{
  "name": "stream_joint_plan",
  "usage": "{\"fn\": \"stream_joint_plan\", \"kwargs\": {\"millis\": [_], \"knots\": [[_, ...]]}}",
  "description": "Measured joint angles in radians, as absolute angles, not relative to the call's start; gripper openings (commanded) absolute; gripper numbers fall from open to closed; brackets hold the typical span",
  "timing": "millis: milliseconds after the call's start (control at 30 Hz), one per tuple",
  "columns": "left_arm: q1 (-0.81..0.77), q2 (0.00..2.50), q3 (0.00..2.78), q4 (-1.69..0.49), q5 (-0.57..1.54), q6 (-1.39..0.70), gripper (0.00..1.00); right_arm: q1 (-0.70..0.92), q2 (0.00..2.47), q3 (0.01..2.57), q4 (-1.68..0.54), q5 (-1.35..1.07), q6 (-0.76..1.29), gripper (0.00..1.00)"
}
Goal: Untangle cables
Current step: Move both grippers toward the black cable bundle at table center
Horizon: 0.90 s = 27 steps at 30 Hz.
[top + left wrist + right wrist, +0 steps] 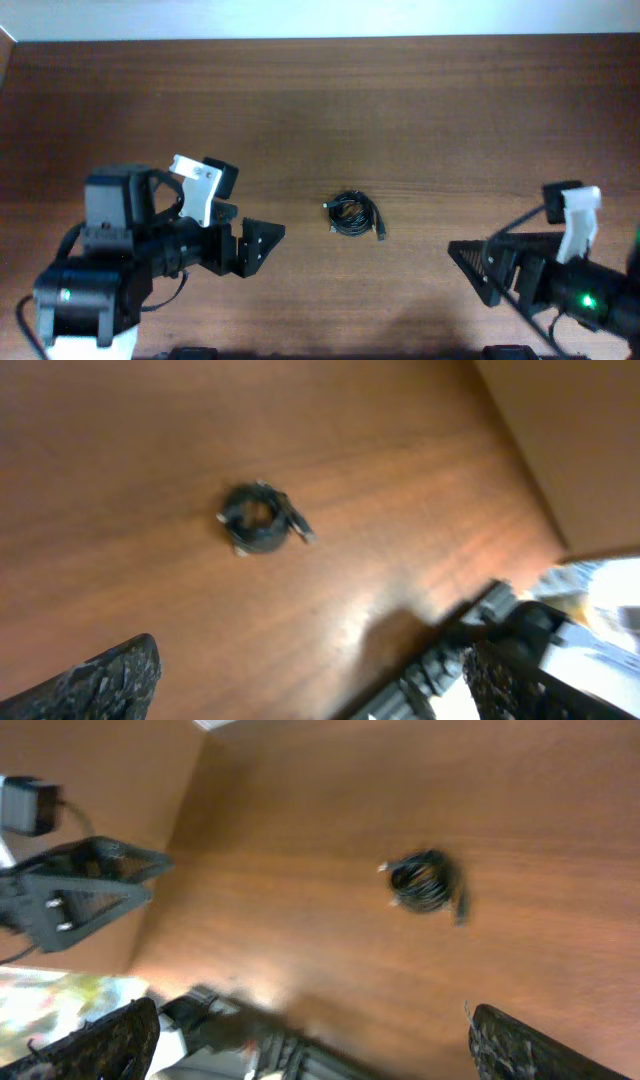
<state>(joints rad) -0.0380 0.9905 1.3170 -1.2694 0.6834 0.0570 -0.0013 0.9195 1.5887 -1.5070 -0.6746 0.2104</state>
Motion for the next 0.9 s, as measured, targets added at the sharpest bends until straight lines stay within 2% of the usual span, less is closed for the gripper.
{"fn": "stream_joint_plan", "kwargs": {"millis": [67, 167, 400, 633, 700, 733, 767, 800, 900], "knots": [[-0.038, 1.028, 1.317, -1.303, 0.703, 0.060, 0.99, -0.001, 0.960, 1.588, -1.574, -0.691, 0.212, 0.98], [-0.061, 1.056, 1.319, -1.383, 0.606, 0.051, 0.99, -0.001, 0.978, 1.586, -1.692, -0.515, 0.279, 0.99], [-0.299, 1.210, 1.321, -1.341, 0.343, -0.122, 0.99, 0.040, 0.983, 1.586, -1.691, -0.402, 0.341, 0.98], [-0.334, 1.520, 1.322, -1.293, 0.356, -0.229, 1.00, 0.057, 1.115, 1.572, -1.571, -0.454, 0.375, 0.98], [-0.344, 1.600, 1.322, -1.228, 0.369, -0.253, 0.88, 0.059, 1.177, 1.567, -1.573, -0.470, 0.390, 0.99], [-0.351, 1.647, 1.322, -1.192, 0.374, -0.281, 0.88, 0.060, 1.209, 1.566, -1.573, -0.476, 0.391, 0.99], [-0.358, 1.684, 1.322, -1.168, 0.378, -0.292, 0.78, 0.060, 1.248, 1.564, -1.579, -0.480, 0.391, 0.99], [-0.372, 1.724, 1.322, -1.122, 0.385, -0.310, 0.63, 0.060, 1.284, 1.562, -1.586, -0.488, 0.386, 0.99], [-0.413, 1.790, 1.322, -0.989, 0.390, -0.379, 0.60, 0.063, 1.360, 1.559, -1.590, -0.548, 0.338, 0.99]]}}
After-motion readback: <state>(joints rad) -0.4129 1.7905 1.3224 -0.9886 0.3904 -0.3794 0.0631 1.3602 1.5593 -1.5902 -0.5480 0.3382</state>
